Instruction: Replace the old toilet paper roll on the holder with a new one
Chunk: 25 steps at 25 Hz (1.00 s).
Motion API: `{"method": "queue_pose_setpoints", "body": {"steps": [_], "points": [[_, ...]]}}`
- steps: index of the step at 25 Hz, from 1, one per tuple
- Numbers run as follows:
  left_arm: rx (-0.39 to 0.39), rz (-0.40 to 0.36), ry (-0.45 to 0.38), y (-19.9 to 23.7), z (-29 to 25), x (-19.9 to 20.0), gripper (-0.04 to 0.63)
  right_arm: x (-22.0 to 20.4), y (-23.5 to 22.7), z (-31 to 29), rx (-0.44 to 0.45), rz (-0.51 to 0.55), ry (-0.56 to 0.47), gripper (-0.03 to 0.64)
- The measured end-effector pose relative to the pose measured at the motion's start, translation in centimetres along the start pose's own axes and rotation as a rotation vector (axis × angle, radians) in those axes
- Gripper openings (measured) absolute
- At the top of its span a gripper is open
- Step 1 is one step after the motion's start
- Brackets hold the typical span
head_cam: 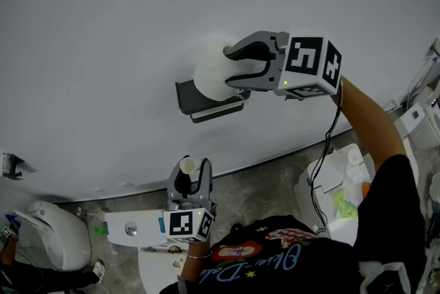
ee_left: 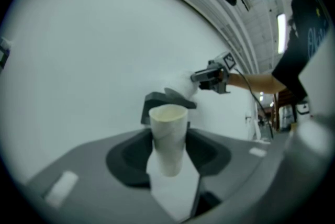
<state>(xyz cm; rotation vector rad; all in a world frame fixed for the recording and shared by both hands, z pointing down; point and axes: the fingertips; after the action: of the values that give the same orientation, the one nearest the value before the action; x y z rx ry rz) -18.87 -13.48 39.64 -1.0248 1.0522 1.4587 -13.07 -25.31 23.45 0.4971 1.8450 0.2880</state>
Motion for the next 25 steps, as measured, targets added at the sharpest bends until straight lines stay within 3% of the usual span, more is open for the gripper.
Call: {"method": "queue_pose_setpoints", "body": {"steps": [3, 7, 10, 15, 20, 25], "points": [[-0.010, -0.005, 0.011, -0.1, -0.4, 0.0, 0.192, 0.5, -0.5, 2.5, -0.116, -0.127, -0.197, 0.187], [-0.021, -0.009, 0.043, 0.0, -0.8, -0.6, 0.192, 0.2, -0.3, 8.2, -0.273, -0.409, -0.560, 0.186], [-0.027, -0.013, 0.048, -0.5, -0.7, -0.7, 0.192, -2.8, 1.4, 12.3, -0.397, -0.527, -0.705, 0.187], [-0.036, -0.036, 0.055, -1.2, 0.0, -0.4, 0.192, -10.8, 4.4, 14.7, -0.558, -0.738, -0.809, 0.187], [-0.013, -0.061, 0.067, -0.5, 0.8, 0.2, 0.192, -15.9, 5.0, 10.7, -0.539, -0.889, -0.770, 0.187], [0.037, -0.072, 0.069, 0.4, 2.4, 0.6, 0.192, -17.5, 4.4, 7.6, -0.481, -0.985, -0.803, 0.187]]}}
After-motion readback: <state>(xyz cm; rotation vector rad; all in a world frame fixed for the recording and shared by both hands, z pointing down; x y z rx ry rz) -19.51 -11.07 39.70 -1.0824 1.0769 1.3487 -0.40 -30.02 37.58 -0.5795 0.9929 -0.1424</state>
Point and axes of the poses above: the fingertips, and each gripper's own axes: z backward along the fingers, y to its left, x out of its top, and after that the axes turned 11 degrees about -y, right-handed
